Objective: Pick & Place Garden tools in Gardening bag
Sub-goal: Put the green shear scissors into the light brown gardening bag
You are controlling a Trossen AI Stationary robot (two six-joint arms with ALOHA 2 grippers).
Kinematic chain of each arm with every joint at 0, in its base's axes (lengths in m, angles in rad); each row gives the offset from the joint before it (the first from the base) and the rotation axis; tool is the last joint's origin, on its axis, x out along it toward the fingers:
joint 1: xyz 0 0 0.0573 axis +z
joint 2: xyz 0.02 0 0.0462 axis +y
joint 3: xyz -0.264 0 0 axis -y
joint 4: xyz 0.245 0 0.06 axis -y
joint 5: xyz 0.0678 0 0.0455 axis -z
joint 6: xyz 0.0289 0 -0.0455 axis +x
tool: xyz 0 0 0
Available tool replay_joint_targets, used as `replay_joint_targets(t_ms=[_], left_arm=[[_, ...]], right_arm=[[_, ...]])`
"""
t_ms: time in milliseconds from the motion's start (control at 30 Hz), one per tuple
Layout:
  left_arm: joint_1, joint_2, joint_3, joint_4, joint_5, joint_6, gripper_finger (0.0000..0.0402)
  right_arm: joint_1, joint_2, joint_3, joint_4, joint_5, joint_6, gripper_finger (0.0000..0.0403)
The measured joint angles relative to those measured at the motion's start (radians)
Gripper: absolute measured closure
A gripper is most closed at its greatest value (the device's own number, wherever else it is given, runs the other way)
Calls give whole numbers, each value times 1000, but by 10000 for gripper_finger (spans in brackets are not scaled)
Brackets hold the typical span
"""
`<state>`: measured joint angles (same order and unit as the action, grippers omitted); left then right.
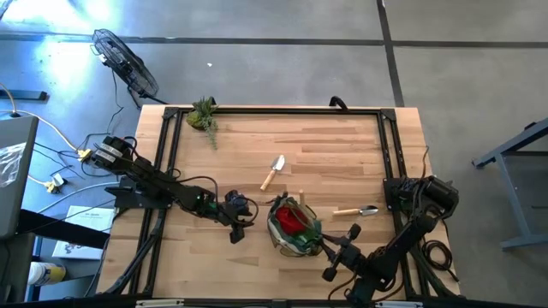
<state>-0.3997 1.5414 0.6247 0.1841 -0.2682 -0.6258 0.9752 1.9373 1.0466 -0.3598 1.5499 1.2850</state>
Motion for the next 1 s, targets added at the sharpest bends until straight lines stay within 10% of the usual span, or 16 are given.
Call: replay_joint_targets(t_ms=[1000], left_arm=[[0, 0, 0, -4, -7, 0, 240]], right_arm=[[-6, -2, -63, 16, -13, 82, 337]])
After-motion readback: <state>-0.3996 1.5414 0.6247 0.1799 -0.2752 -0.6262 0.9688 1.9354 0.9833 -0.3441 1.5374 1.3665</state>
